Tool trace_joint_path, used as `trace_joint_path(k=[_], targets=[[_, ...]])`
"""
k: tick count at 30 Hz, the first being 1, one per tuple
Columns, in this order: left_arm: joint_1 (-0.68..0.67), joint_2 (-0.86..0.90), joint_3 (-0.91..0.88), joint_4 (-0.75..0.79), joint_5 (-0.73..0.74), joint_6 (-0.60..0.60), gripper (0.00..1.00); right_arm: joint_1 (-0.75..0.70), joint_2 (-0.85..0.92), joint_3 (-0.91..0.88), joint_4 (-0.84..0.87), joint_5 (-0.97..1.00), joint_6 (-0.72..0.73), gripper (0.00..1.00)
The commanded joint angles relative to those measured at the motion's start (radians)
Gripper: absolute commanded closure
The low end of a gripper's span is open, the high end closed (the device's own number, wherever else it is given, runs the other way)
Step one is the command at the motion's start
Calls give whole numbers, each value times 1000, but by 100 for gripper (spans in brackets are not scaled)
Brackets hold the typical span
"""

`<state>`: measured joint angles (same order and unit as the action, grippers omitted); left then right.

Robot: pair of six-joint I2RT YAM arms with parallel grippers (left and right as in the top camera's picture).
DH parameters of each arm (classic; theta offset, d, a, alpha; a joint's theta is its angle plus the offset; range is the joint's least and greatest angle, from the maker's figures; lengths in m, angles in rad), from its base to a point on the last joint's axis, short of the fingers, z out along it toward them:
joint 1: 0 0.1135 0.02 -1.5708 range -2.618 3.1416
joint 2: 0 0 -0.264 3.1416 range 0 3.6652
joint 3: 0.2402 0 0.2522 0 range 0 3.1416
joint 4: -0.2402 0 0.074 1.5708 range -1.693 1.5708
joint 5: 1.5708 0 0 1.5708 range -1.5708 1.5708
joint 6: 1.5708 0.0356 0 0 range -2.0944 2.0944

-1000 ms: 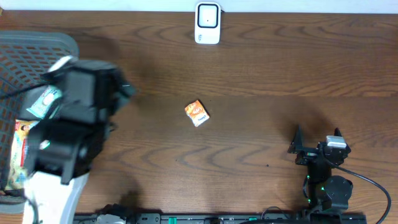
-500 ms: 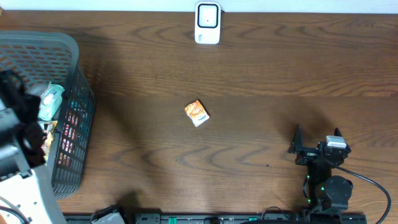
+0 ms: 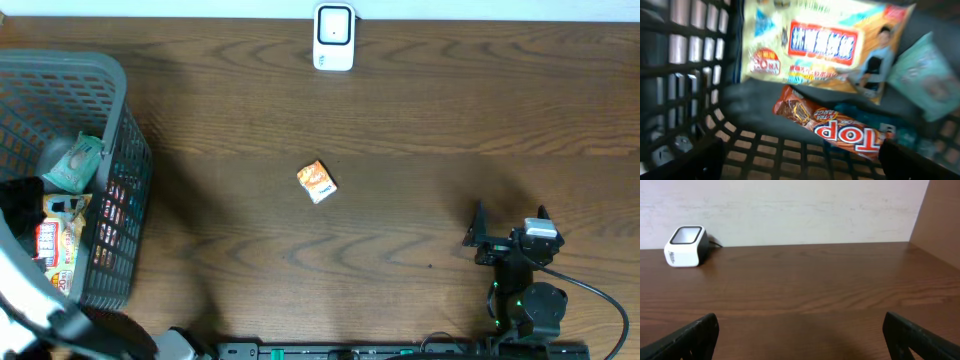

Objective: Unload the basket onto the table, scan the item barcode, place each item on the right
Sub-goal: 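Return the left gripper to the basket and grasp the large snack bag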

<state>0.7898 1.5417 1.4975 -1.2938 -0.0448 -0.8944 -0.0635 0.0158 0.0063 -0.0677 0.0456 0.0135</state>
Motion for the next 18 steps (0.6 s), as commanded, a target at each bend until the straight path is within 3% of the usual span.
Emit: trace_joint_path(k=[1, 8, 12, 14, 18], targets=[[8, 116, -3, -4, 91, -14, 2, -7, -3, -1, -4, 0, -11, 1], [8, 262, -3, 31, 89, -16, 2, -7, -3, -1, -4, 0, -11, 1], [2, 295, -3, 60, -56, -16, 2, -7, -3, -1, -4, 0, -11, 1], [-14, 297, -6, 91, -150, 48, 1, -7, -3, -1, -4, 0, -11, 1], [-57, 297, -18, 140, -163, 191, 1, -7, -3, -1, -4, 0, -11, 1]])
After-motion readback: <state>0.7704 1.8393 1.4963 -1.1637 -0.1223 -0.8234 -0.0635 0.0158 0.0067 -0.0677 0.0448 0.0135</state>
